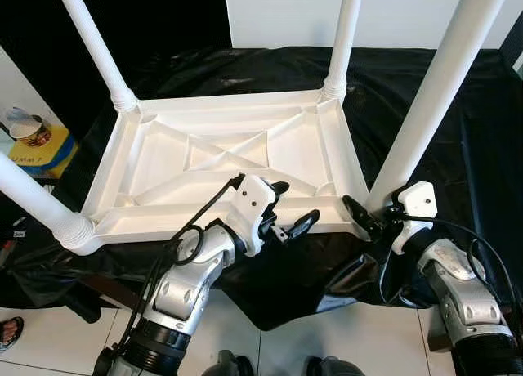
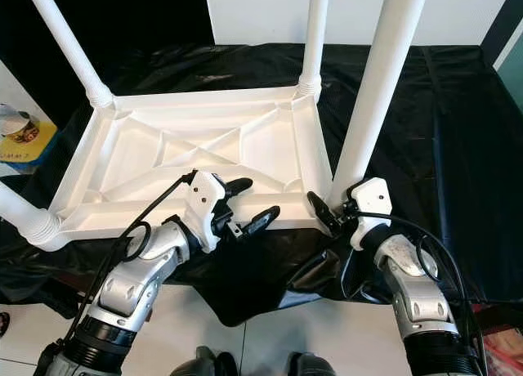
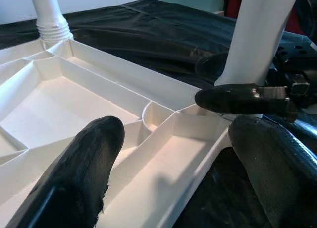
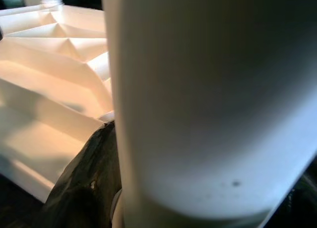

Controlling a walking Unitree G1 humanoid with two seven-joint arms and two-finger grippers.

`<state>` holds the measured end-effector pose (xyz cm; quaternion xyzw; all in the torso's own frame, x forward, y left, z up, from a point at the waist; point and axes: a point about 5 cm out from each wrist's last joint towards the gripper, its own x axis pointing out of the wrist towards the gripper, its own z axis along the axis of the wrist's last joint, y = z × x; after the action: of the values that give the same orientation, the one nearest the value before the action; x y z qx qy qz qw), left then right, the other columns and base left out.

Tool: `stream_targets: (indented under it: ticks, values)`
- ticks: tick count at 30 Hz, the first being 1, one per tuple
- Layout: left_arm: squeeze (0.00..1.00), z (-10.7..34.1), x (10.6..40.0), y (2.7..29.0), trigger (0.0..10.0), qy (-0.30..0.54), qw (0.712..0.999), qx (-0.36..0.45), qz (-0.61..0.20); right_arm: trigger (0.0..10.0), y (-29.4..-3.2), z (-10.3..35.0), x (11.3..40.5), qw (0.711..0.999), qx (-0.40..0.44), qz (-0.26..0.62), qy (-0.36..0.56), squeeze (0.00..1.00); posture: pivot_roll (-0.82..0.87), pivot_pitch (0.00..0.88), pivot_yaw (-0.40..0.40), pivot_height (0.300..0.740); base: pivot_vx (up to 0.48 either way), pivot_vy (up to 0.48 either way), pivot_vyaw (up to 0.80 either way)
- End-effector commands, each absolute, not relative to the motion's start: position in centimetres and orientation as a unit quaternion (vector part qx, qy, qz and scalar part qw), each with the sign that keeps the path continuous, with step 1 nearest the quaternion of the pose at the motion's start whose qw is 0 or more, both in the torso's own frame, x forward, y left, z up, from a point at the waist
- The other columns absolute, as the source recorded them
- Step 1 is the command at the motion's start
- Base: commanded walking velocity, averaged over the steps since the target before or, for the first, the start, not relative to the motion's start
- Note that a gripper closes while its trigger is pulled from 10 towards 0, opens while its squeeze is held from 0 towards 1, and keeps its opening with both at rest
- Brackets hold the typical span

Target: Building children table

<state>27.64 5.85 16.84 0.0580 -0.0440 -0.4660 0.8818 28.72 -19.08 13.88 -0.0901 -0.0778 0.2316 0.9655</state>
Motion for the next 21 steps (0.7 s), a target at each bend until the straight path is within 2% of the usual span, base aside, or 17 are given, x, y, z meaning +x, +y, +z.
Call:
stream_targets:
  ticks: [1,5,8,21]
  values:
    - [0.00,16.9,27.1,5.4,10.0,-0.040,0.863,0.052,-0.500,10.0,-18.8,12.6,28.7,0.971,-0.079,0.219,-0.051,0.00,-0.10,0.129,0.039,0.740,0.000,0.000,0.00]
    - [0.00,16.8,27.1,5.6,10.0,-0.039,0.861,0.064,-0.502,10.0,-18.4,12.1,28.7,0.978,-0.064,0.192,-0.043,0.00,-0.09,0.139,0.041,0.740,0.000,0.000,0.00]
    - [0.00,17.0,27.4,5.9,10.0,-0.039,0.866,0.062,-0.495,10.0,-18.0,11.3,28.7,0.990,-0.046,0.130,-0.027,0.00,-0.09,0.130,0.032,0.740,0.000,0.000,0.00]
    - [0.00,16.9,27.2,5.5,10.0,-0.041,0.868,0.057,-0.492,10.0,-15.9,9.0,28.3,1.000,0.005,-0.005,0.025,0.00,-0.09,0.127,0.016,0.740,0.000,0.000,0.00]
